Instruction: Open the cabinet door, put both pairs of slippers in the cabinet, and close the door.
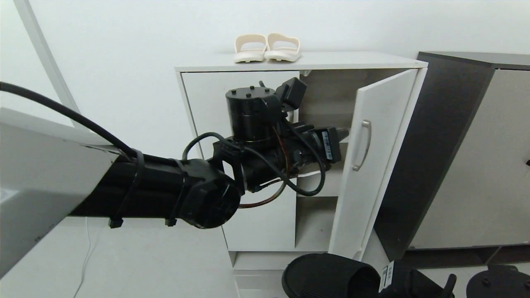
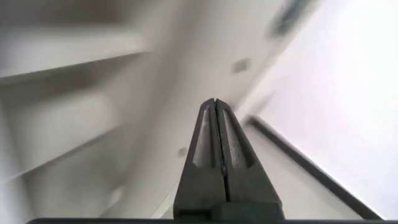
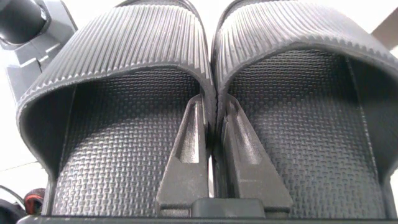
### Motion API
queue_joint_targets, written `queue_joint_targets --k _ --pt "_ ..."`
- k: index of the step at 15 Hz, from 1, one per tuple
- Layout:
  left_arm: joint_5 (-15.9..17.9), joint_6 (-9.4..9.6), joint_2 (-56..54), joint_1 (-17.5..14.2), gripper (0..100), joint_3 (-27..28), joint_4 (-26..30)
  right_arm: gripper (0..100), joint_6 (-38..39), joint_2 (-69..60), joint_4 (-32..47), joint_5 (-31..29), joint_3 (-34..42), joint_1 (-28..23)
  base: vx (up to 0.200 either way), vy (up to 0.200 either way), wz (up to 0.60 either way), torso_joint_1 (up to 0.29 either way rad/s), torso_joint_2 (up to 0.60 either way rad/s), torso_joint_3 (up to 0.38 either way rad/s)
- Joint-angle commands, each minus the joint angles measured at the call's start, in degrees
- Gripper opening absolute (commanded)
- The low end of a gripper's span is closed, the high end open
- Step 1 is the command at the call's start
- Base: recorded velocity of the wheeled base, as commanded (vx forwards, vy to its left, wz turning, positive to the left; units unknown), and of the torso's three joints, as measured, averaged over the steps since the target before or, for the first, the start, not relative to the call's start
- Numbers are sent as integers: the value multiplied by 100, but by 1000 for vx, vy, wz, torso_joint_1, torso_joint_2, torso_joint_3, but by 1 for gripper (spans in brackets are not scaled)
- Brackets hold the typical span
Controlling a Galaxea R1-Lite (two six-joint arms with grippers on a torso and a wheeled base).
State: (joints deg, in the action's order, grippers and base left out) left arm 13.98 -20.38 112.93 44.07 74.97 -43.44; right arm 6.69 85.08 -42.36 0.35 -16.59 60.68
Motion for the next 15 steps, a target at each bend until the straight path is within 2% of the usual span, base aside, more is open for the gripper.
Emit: queue_joint_targets --k 1,3,4,5,7,9,11,13,15 --pt "-10 -10 115 207 0 -9 -253 0 -1 9 -9 0 7 5 0 0 0 0 0 0" --pt "-80 -1 106 23 0 -53 -297 0 7 9 -26 -18 -2 -4 0 0 0 0 0 0" --pt "-141 34 53 -197 0 -141 -359 0 25 53 -26 -27 -64 -66 0 0 0 0 0 0" --pt "-203 61 -87 -425 0 -308 -455 0 34 193 -26 -114 -204 -268 0 0 0 0 0 0" --pt "-212 263 -509 -821 0 -809 -482 0 78 475 -35 -519 -503 -663 0 0 0 0 0 0" --pt "-300 298 -957 -1085 0 -1257 -464 0 78 615 -44 -651 -635 -830 0 0 0 0 0 0" --pt "-845 474 -1968 -1454 0 -1995 -394 0 236 923 -53 -1178 -969 -1015 0 0 0 0 0 0" --pt "-1073 614 -2812 -1638 0 -2619 -165 0 640 1204 -53 -1855 -1382 -1024 0 0 0 0 0 0" --pt "-1530 922 -3928 -1770 0 -3261 529 0 825 1521 -53 -2505 -1830 -1147 0 0 0 0 0 0"
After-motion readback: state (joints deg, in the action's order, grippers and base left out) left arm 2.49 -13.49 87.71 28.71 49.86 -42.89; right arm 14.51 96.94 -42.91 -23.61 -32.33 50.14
